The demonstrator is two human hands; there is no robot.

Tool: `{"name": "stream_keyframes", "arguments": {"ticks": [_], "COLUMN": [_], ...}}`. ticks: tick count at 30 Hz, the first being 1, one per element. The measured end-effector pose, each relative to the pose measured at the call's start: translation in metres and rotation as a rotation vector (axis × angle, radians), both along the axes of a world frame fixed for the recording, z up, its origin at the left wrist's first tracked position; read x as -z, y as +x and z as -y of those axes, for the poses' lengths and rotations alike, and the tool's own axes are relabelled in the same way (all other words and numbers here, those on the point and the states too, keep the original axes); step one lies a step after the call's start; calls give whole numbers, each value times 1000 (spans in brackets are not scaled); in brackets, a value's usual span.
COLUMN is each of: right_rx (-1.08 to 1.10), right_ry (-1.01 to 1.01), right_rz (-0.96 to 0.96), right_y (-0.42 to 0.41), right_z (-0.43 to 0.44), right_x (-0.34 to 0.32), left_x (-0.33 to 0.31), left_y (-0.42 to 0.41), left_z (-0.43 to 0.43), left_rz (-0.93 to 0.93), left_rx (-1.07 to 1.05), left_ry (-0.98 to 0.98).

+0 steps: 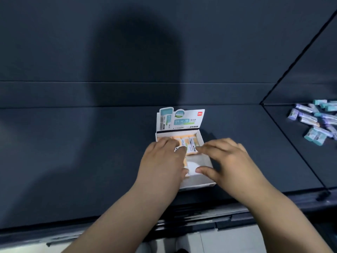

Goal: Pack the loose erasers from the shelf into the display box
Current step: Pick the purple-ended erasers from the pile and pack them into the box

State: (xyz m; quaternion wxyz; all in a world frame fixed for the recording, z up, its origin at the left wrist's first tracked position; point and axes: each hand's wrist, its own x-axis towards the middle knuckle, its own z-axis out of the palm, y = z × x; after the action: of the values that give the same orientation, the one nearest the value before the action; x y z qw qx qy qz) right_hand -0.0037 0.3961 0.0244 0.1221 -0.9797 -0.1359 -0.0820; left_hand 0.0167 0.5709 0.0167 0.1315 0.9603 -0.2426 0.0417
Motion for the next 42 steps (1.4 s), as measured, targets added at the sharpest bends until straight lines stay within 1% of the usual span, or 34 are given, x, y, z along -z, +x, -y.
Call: {"name": "stream_keyframes", "arguments": {"ticks": [2,6,11,14,17,23,27,35,39,42], "right_rx": [33,101,137,147,175,227,234,206,214,269], "right_ry": [-3,-13,40,95,131,97,114,188,157,112], "right_rz": [-17,-67,-98,-86,-52,-62,-70,-110,-135,-129], "right_y": [-5,-18,-43,-62,-89,-124,-127,-95,-67,-45], "right_z": [6,29,85,132,194,312,353,395,420,450], "right_x": [-1,-1,-5,-11,-19,-23,-20,0,-4,-13], "left_x": [1,1,-2,-7,-12,-10,-8,0,3,2], "left_y": [1,-6,-23,-36,-53,-81,-86,-48,-6,35], "left_z": [11,38,88,133,196,310,350,392,404,414], "left_rz": [-3,3,49,90,116,88,39,4,-8,-25], "left_rx": [53,87,119,126,145,193,198,133,92,73], "left_ry": [6,19,23,-13,-41,-70,-64,-33,-29,-36]}}
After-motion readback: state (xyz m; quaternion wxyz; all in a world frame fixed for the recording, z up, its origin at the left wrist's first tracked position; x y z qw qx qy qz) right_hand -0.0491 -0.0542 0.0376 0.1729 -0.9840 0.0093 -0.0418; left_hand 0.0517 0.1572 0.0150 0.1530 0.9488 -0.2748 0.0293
